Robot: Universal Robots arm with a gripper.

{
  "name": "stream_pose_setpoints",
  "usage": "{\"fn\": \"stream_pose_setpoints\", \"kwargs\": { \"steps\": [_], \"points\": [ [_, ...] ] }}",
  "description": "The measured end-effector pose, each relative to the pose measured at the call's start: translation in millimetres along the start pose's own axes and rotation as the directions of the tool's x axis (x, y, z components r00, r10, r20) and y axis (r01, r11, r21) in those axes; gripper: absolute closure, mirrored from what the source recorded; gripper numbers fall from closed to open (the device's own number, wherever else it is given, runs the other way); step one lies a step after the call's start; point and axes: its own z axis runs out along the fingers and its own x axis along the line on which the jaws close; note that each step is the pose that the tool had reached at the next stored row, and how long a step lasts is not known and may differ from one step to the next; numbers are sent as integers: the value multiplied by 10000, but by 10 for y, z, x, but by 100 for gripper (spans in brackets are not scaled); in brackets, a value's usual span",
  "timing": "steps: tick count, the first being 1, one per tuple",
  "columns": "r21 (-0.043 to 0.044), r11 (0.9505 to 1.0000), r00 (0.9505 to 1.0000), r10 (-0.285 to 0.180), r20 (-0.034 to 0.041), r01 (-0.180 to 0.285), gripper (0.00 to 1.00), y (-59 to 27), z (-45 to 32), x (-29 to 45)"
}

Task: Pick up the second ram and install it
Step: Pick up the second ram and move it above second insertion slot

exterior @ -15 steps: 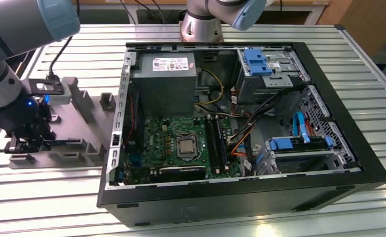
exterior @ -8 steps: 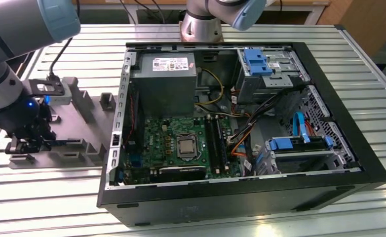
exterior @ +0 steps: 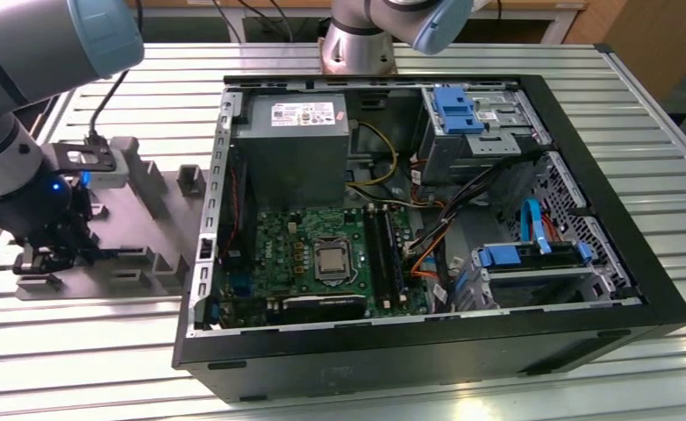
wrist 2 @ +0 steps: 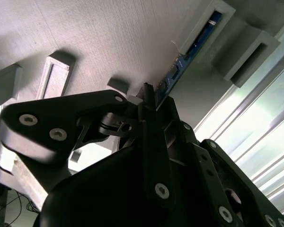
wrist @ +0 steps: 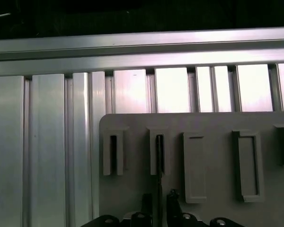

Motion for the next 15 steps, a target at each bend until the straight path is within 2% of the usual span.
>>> {"fn": "stream_pose_setpoints", "kwargs": {
  "steps": [3, 7, 8, 15],
  "points": [
    [-2, 10000, 10000, -3, 38, 3, 73, -1, 14, 0],
    [-3, 10000, 10000, -2, 38, 2, 75, -1, 15, 0],
    [-3, 10000, 10000, -2, 37, 2, 82, -1, 16, 0],
    [2, 10000, 10000, 0, -35, 0, 82, -1, 16, 1]
  ]
}}
